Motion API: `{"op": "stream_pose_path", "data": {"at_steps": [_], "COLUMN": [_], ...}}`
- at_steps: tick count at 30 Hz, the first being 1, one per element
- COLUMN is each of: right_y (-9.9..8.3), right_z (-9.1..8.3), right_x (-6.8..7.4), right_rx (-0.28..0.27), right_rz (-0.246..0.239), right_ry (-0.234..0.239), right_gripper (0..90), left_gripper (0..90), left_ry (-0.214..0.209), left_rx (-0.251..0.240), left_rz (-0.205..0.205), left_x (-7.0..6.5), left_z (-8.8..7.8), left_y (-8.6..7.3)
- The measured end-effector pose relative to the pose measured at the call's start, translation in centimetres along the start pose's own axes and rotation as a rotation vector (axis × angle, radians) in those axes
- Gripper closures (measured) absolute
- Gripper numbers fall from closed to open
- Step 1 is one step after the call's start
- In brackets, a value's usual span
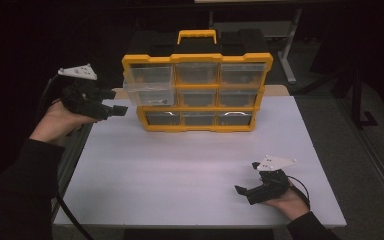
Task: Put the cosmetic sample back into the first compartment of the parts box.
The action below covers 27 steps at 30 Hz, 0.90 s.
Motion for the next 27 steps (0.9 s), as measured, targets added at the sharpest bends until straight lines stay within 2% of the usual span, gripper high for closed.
{"op": "stream_pose_path", "data": {"at_steps": [8, 11, 20, 24, 27], "right_y": [0.0, 0.0, 0.0, 0.0, 0.0], "right_z": [0.0, 0.0, 0.0, 0.0, 0.0], "right_x": [0.0, 0.0, 0.1, 0.1, 0.0], "right_rx": [-0.001, 0.0, 0.001, 0.0, 0.003], "right_rz": [0.0, -0.002, -0.005, -0.004, -0.008], "right_ry": [-0.001, -0.001, 0.001, 0.0, 0.001], "right_gripper": [0.0, 0.0, 0.0, 0.0, 0.0], "left_gripper": [13.5, 11.4, 3.6, 1.4, 0.0], "left_ry": [0.002, 0.011, 0.01, -0.006, -0.015], "left_rx": [-0.007, -0.002, -0.026, -0.034, -0.022], "left_rz": [0.003, 0.021, 0.015, 0.019, 0.03], "left_x": [-2.0, -2.9, -5.3, -6.6, -7.5], "left_z": [1.5, 2.1, 3.9, 4.7, 5.3], "left_y": [-2.9, -4.1, -7.4, -8.8, -9.8]}}
Point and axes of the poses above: each handheld gripper's, and its own axes: z roughly forward along the jaws, y roughly out of its top, x roughly to its left, the point moved 10 cm from there along z, roughly forward along the jaws, and after that the axes turned 12 degrees about y, right-handed, at the moved point
